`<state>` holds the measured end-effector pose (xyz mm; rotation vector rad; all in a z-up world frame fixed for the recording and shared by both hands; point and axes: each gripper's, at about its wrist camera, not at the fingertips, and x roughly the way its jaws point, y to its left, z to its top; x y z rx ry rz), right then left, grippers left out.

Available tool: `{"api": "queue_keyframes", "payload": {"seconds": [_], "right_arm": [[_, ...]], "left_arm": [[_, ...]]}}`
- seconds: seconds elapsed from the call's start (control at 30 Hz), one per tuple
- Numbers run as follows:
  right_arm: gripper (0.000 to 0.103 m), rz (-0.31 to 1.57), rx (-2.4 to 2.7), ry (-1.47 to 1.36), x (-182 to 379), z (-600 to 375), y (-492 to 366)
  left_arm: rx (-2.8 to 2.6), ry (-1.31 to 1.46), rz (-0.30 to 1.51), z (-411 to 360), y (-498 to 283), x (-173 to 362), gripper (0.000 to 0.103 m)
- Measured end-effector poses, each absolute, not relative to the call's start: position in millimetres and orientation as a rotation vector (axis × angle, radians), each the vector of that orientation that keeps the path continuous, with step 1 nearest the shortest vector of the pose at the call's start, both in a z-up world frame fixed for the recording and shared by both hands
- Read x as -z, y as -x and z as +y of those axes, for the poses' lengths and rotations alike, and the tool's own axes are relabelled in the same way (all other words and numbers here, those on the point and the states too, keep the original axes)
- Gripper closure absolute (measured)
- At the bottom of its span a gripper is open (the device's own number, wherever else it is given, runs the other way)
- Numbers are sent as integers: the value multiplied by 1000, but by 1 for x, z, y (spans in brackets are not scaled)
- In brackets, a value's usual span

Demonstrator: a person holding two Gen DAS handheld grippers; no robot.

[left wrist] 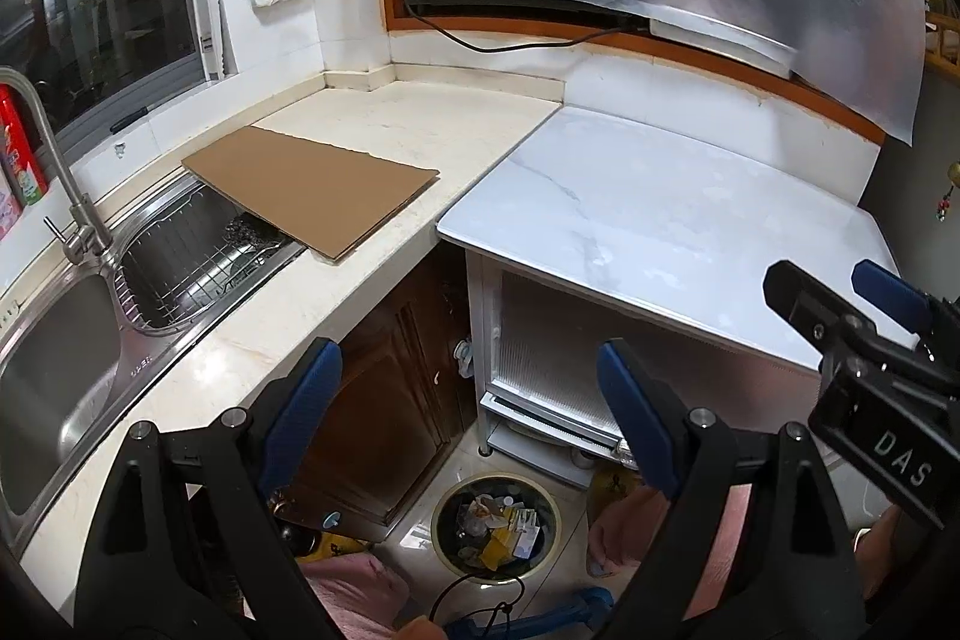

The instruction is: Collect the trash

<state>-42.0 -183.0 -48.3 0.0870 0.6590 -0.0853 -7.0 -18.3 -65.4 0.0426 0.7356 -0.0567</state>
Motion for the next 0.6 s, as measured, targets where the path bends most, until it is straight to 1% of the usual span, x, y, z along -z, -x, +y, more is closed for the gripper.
{"api": "queue_keyframes", "payload": {"seconds": [0.6], "right_arm": [[20,661,84,-83,50,-181,47]], "left_arm": [[57,-45,736,-18,4,67,17]]}}
